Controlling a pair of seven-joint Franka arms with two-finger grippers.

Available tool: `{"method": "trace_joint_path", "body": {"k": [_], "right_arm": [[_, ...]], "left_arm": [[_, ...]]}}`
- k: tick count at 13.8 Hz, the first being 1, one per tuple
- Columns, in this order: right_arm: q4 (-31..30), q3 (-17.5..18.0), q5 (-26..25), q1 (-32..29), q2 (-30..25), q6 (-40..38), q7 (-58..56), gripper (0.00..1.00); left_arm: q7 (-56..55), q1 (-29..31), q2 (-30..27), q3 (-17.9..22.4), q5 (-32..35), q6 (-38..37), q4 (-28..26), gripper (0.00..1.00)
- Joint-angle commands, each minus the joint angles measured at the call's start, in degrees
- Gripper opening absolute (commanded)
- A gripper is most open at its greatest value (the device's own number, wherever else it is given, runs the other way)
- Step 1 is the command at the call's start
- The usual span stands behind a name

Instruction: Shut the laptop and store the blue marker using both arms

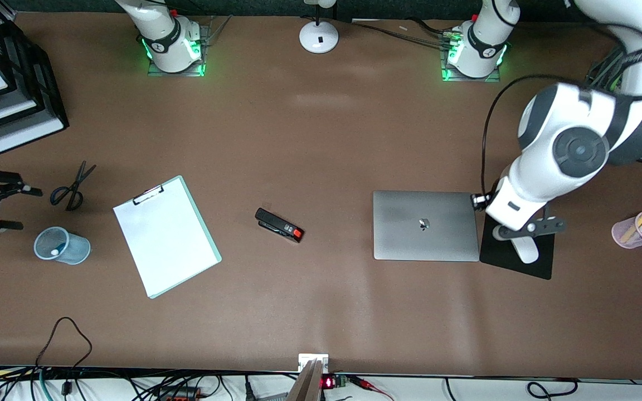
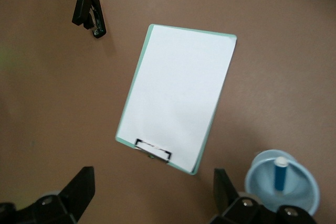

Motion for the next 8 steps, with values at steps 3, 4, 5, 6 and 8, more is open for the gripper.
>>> {"method": "trace_joint_path", "body": {"k": [3, 4, 5, 6, 8], "right_arm": [[-2.0, -0.4, -4.7, 7.1, -5.1, -4.6, 22.4, 1.0], [-2.7, -0.4, -8.2, 10.3, -6.7, -4.9, 30.8, 1.0], [-3.7, -0.5, -11.8, 13.0, -8.0, -4.9, 36.9, 1.0], [-4.5, -0.4, -15.4, 14.7, -9.1, -5.0, 42.3, 1.0], [-7.1, -0.4, -18.4, 17.3, -11.9, -4.7, 48.8, 1.0]], "left_arm": [[10.2, 2.8, -4.6, -0.1, -4.0, -9.3, 2.7, 1.0], [12.1, 5.6, -5.1, -0.4, -6.6, -13.5, 5.9, 1.0], [13.0, 6.3, -5.5, -0.2, -7.5, -15.0, 7.4, 1.0], [13.9, 7.6, -6.0, -0.1, -7.6, -15.0, 7.8, 1.0], [13.6, 9.5, -6.8, -0.6, -7.3, -15.6, 8.5, 1.0]]}}
